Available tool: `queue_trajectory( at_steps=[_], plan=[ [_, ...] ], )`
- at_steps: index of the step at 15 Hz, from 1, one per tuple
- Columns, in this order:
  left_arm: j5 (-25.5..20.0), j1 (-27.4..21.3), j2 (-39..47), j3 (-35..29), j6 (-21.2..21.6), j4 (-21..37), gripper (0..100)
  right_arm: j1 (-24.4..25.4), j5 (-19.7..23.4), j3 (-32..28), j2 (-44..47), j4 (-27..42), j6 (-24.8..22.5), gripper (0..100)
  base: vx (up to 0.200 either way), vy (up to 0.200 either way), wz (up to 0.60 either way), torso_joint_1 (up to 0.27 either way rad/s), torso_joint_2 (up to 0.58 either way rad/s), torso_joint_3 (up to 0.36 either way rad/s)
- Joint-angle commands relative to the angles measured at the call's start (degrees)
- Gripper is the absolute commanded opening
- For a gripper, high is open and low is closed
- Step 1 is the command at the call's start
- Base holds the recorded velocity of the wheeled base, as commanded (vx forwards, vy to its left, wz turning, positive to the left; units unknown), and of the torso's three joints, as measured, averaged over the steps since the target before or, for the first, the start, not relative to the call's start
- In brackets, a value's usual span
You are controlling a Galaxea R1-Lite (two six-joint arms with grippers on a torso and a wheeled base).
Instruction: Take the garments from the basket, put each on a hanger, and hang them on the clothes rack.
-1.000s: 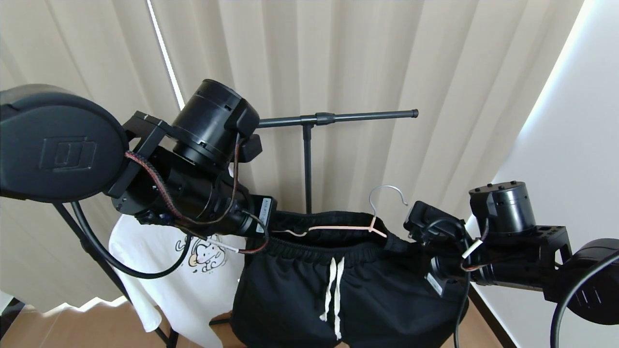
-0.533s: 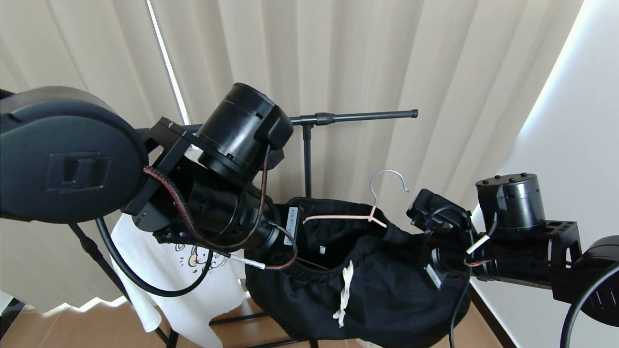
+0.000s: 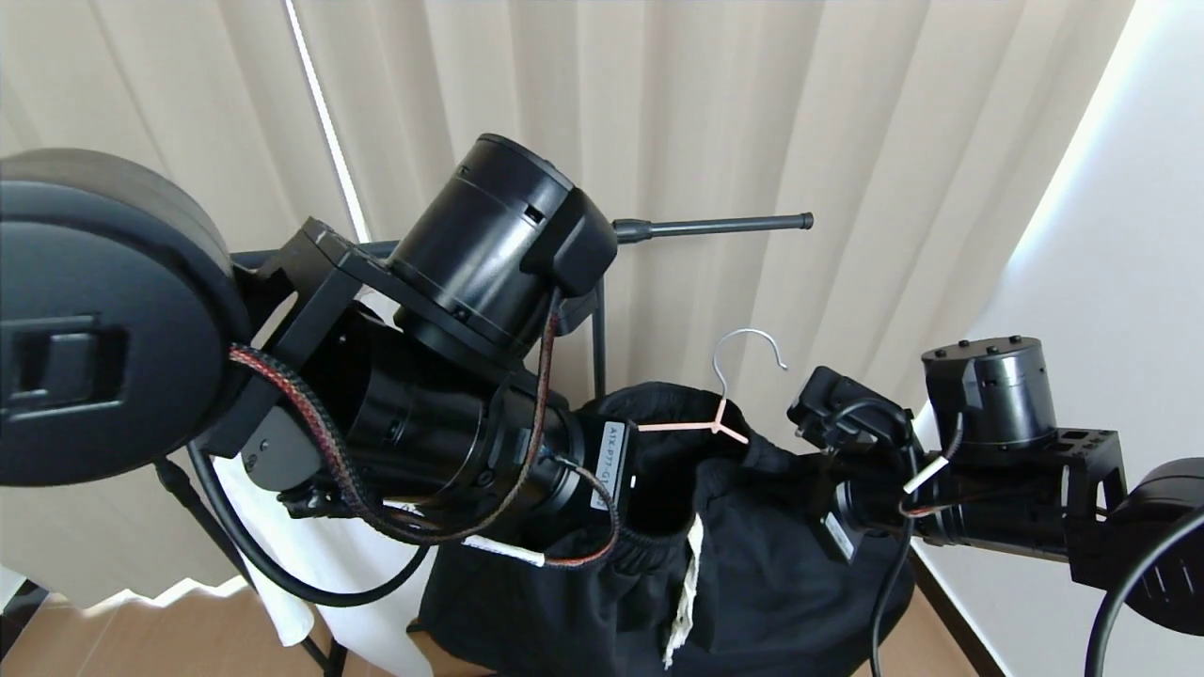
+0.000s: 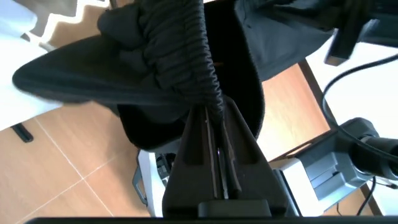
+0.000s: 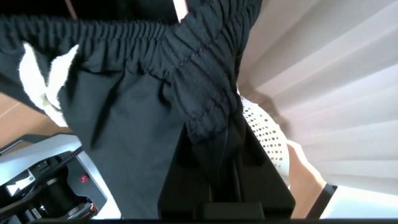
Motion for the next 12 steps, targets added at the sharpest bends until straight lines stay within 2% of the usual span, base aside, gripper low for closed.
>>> queue_trajectory(
  at_steps=[1, 2, 4, 6, 9, 12],
  plan=[
    [0.2, 0.0, -0.2, 3.4, 0.1, -0.3, 0, 0.0, 0.0, 0.1, -0.7, -0.8, 0.0, 0, 0.0, 0.0, 0.0, 0.0, 0.0, 0.0],
    [0.2, 0.0, -0.2, 3.4, 0.1, -0.3, 0, 0.0, 0.0, 0.1, -0.7, -0.8, 0.0, 0, 0.0, 0.0, 0.0, 0.0, 0.0, 0.0],
    [0.5, 1.0, 0.0, 7.5, 0.4, -5.1, 0, -0.1, 0.0, 0.7, -4.7, -1.0, 0.0, 0, 0.0, 0.0, 0.0, 0.0, 0.0, 0.0],
    [1.0, 0.9, 0.7, 7.9, 0.5, -8.5, 0, 0.4, 0.0, 1.4, -6.0, -1.1, 0.0, 0, 0.0, 0.0, 0.0, 0.0, 0.0, 0.0],
    [1.1, 0.2, 2.1, 8.2, 0.6, -8.9, 0, 1.4, 0.1, 1.4, -6.4, -1.1, 0.1, 0, 0.0, 0.0, 0.0, 0.0, 0.0, 0.0],
    [3.2, -0.3, 4.1, 9.4, 0.9, -13.9, 0, 1.8, 0.2, 1.6, -6.8, -1.1, 0.1, 0, 0.0, 0.0, 0.0, 0.0, 0.0, 0.0]
  ],
)
